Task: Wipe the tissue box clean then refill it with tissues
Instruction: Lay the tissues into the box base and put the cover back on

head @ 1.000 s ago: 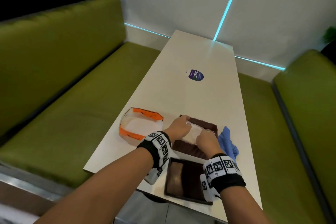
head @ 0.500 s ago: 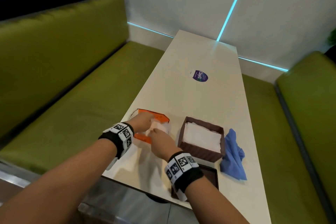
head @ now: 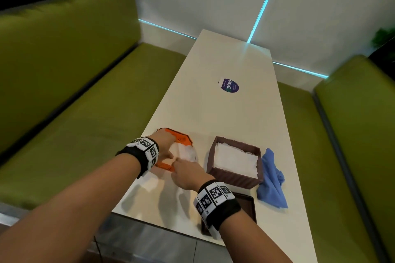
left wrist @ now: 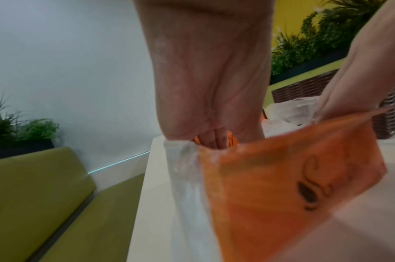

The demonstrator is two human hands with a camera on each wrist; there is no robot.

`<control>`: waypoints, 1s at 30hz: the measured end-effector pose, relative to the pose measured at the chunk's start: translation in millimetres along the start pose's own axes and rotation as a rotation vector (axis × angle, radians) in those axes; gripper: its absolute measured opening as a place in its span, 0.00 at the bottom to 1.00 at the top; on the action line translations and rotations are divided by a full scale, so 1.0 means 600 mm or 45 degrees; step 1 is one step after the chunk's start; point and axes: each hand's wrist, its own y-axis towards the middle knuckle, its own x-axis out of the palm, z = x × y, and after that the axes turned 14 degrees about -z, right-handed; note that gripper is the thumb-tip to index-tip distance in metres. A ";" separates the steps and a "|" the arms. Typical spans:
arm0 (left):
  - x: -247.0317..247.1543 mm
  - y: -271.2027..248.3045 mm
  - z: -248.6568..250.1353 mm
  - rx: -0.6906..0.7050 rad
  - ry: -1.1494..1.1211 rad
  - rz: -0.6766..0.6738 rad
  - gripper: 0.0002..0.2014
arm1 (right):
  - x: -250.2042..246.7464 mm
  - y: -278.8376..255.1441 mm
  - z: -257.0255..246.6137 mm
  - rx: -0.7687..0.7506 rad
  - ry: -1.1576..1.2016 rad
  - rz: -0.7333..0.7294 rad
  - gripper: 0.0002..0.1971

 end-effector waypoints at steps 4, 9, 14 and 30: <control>0.007 0.046 -0.015 -0.015 0.097 -0.022 0.28 | 0.004 -0.002 0.006 0.009 0.221 0.014 0.21; 0.001 0.001 0.002 -0.027 0.174 0.007 0.17 | 0.004 0.000 0.006 -0.014 0.326 0.079 0.19; 0.004 -0.026 0.000 0.178 -0.039 0.045 0.09 | -0.006 0.017 0.010 -0.021 0.346 0.495 0.20; 0.016 -0.073 -0.027 0.363 -0.255 0.259 0.25 | -0.035 0.035 0.032 0.031 0.510 0.499 0.10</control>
